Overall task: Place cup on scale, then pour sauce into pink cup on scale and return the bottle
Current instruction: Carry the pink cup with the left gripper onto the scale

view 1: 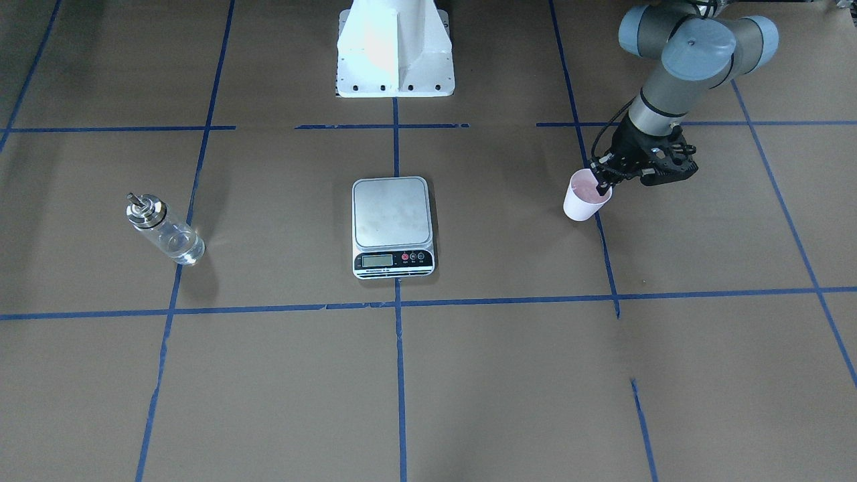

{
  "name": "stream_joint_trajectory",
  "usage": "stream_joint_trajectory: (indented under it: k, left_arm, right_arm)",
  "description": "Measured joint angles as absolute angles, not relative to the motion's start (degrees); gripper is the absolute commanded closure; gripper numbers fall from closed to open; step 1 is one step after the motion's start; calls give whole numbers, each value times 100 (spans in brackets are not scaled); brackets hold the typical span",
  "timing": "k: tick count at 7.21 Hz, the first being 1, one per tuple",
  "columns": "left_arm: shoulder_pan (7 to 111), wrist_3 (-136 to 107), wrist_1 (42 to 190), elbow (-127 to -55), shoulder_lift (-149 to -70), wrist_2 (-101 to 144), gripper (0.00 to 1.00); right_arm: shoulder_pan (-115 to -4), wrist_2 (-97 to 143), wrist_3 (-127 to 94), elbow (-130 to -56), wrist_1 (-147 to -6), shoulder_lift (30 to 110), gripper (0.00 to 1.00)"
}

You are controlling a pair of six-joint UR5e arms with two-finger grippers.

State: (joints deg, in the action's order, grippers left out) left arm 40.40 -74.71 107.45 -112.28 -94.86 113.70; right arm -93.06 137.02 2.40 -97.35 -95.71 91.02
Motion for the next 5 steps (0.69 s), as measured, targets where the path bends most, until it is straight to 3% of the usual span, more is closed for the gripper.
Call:
stream_joint_trajectory:
  k: [3, 5]
  left_arm:
    - [4080, -7494, 8784, -11890, -10537, 11386, 100]
    - [4058, -8019, 7984, -11756, -11624, 11455, 100]
  right_arm:
    - [-9307, 13715, 246, -9783, -9571, 9068, 0]
    - [-9308, 13733, 248, -9830, -9575, 9068, 0]
